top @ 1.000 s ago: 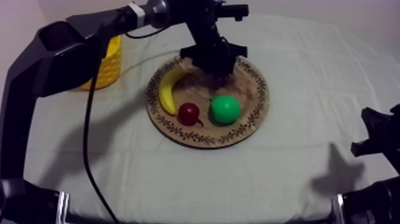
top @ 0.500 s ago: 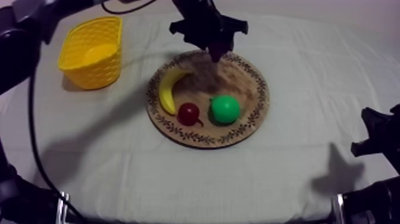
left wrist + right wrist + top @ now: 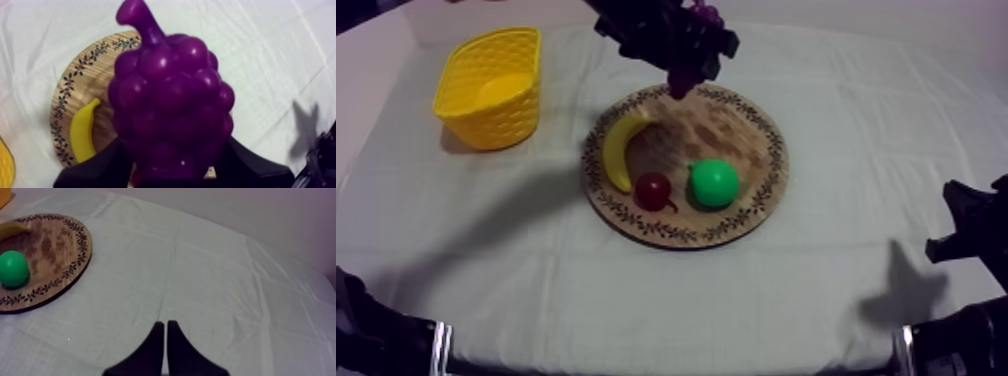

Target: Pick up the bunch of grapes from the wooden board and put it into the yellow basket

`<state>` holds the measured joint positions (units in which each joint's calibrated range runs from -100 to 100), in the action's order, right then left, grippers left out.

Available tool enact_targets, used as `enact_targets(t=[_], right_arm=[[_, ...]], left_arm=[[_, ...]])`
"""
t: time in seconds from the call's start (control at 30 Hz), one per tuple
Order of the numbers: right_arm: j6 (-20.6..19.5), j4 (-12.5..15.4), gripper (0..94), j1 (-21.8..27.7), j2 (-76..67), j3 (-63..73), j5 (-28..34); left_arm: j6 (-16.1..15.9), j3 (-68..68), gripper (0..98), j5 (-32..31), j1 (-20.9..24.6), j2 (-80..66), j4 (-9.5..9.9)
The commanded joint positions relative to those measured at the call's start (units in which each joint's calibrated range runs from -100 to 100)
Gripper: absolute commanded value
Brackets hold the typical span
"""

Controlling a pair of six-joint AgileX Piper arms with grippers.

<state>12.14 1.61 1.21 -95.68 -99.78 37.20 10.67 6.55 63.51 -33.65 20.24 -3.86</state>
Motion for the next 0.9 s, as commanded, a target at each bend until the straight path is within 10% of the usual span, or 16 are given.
enact_targets(t=[0.0, 0.87], right_arm=[[0.0, 0.0, 0.5, 0.0, 0.0, 0.0, 0.0], [0.0, 0.0, 0.5, 0.0, 0.0, 0.0, 0.0]], left_arm=[[-1.7, -4.2, 45.9, -1.7, -0.1, -2.2, 0.26], [-1.0, -18.5, 45.1, -5.4, 8.4, -19.7, 2.87]])
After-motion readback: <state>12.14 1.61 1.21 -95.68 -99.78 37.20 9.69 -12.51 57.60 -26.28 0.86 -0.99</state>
